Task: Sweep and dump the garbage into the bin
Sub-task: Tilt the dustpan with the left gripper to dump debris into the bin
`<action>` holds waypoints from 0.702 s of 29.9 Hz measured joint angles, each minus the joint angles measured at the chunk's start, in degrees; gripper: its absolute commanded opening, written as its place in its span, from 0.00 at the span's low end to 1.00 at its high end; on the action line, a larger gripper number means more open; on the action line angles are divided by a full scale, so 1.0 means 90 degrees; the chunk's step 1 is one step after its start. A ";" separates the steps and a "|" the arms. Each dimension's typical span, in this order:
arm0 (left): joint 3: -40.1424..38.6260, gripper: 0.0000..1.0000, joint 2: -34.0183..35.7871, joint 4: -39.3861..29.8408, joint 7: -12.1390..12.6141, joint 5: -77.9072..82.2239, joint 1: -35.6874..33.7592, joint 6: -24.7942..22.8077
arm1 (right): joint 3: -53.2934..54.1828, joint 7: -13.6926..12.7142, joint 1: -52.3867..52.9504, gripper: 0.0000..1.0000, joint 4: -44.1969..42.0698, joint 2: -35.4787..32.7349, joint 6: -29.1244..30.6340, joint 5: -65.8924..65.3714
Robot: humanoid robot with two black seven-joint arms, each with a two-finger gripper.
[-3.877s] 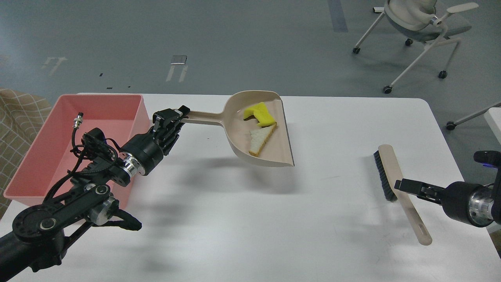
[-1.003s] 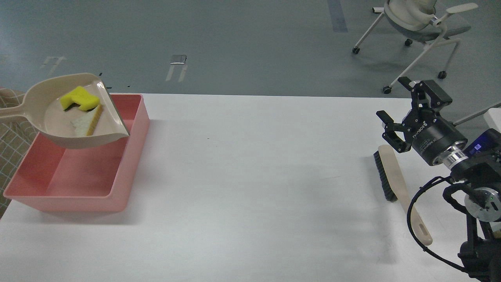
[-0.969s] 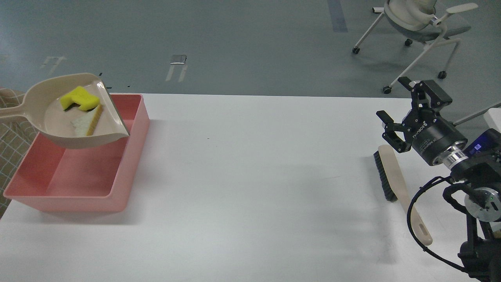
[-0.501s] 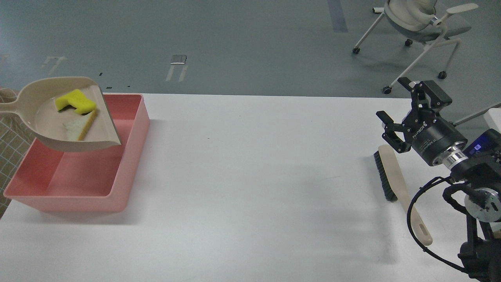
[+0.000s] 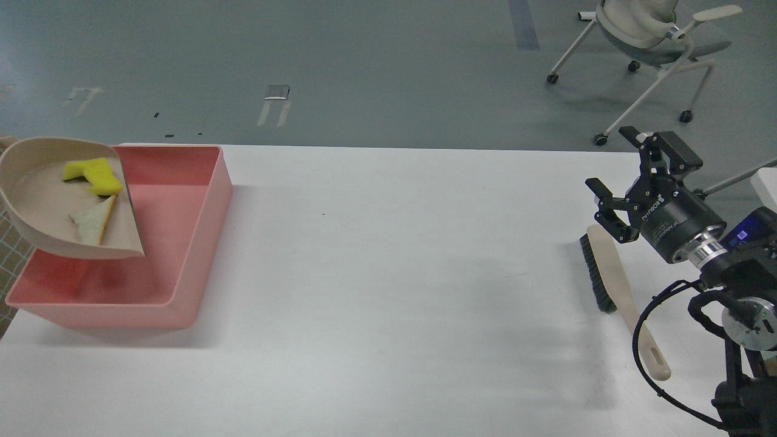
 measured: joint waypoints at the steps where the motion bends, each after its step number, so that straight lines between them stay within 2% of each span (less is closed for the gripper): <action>1: 0.0000 0.00 0.0090 0.0014 -0.0001 0.0012 -0.0001 -0.0067 | 0.0000 0.0000 -0.0010 0.96 0.0009 0.0001 0.0000 0.0002; 6: -0.0039 0.00 0.0477 -0.0030 0.0006 0.0013 -0.0032 -0.0167 | 0.0000 0.0000 -0.0155 0.96 0.0066 0.0024 0.0000 0.0008; 14: -0.0239 0.00 0.1019 -0.0069 0.0015 0.0007 -0.0059 -0.0277 | 0.0029 0.0225 -0.0286 0.96 0.0075 0.0003 0.0000 0.0081; 21: -0.0354 0.00 0.1274 -0.0100 -0.0012 0.0427 -0.0241 -0.0291 | 0.0129 0.0268 -0.0376 0.97 0.0082 0.0000 0.0000 0.0203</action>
